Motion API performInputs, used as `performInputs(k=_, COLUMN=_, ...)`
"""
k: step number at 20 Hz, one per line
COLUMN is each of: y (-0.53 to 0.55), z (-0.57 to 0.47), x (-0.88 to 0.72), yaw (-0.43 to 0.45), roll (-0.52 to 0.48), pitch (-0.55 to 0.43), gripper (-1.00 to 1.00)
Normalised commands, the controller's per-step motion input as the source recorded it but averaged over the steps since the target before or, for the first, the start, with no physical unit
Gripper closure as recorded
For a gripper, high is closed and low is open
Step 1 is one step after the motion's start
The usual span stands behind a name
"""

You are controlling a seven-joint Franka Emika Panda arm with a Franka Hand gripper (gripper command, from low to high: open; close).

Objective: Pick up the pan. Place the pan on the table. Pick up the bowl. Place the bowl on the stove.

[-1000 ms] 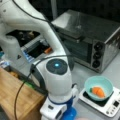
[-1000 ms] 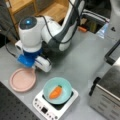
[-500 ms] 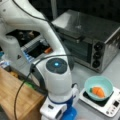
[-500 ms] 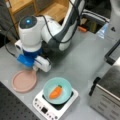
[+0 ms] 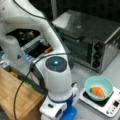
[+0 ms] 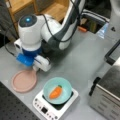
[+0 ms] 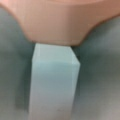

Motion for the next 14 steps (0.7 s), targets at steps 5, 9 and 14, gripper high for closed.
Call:
performInputs(k=5, y=0.23, z=0.23, x=-0.16, yaw=-0.056, roll=-0.143, pitch=0.006, gripper=-1.00)
performInputs(k=9, y=0.23, z=0.26, x=-0.13, yaw=-0.045, roll=-0.157, pitch=0.067, gripper=-1.00)
performInputs(k=14, y=0.23, z=0.16, x=-0.11, yaw=-0.057, roll=-0.151, pitch=0.168, gripper=-1.00)
